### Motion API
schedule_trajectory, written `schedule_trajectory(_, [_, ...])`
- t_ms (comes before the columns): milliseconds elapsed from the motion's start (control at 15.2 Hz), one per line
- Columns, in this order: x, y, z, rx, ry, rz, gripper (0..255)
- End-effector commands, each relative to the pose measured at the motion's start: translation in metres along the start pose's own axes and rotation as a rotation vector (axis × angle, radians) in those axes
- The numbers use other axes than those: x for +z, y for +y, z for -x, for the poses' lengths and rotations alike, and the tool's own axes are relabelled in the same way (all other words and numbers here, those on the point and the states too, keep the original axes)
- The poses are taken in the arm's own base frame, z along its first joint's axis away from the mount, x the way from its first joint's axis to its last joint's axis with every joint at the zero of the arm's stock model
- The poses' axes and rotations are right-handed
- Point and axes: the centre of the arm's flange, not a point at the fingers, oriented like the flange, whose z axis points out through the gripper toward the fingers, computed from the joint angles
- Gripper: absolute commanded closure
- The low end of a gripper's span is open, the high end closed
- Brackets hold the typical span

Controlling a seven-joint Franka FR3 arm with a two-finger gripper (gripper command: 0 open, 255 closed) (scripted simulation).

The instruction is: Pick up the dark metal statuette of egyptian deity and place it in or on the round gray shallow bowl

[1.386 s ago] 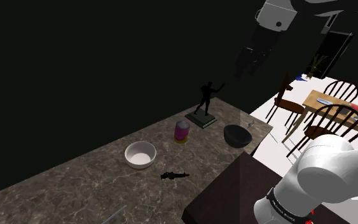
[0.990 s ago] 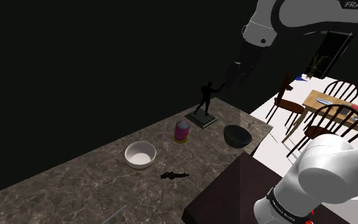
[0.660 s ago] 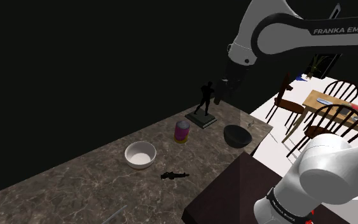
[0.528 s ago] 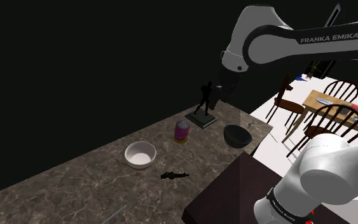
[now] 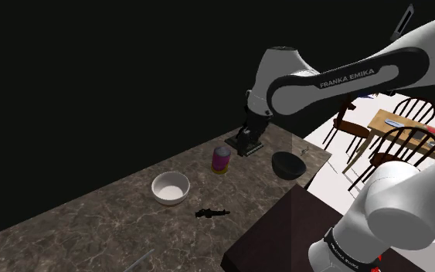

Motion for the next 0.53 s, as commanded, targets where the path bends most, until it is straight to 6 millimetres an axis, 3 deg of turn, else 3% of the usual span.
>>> schedule_trajectory(0, [0.026,-0.009,-0.007,-0.027,-0.008,-0.004,0])
schedule_trajectory(462, [0.113,-0.04,-0.024,-0.116,-0.039,-0.016,0])
